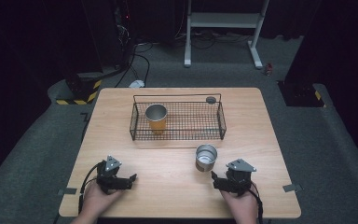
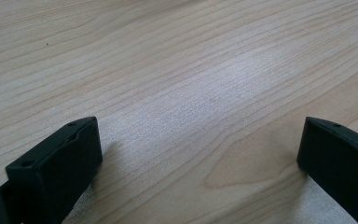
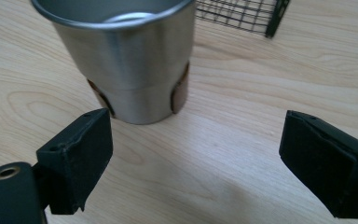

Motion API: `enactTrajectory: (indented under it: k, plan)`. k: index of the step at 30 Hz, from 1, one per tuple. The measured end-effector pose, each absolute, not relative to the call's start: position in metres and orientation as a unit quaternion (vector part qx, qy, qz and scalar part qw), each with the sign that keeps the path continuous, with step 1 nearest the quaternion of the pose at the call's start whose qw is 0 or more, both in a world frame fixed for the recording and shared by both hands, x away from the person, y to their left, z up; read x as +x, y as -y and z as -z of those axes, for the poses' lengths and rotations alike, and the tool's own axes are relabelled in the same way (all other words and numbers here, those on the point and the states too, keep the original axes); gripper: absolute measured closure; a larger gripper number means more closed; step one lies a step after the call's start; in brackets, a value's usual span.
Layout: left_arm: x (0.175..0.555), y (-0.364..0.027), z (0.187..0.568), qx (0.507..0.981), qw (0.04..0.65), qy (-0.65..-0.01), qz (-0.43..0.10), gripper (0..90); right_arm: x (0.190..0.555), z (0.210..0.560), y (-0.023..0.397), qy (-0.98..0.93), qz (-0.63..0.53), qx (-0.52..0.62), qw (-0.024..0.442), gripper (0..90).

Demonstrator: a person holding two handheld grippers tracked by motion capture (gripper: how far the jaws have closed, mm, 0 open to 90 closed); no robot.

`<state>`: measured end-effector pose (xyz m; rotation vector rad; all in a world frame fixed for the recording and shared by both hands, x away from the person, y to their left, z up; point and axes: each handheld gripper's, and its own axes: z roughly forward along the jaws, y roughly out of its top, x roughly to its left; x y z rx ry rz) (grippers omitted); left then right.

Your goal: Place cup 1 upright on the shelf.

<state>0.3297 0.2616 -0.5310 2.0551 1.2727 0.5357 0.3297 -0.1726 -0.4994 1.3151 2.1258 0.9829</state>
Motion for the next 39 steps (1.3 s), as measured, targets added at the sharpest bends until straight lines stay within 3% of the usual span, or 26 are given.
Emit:
enactTrajectory:
  k: [39]
  plan:
    - [0.330,-0.261,0.531,0.784,0.327,-0.486,-0.205,0.2,0.362,0.492,0.122,-0.763,-0.393,0.461,0.227,11.9]
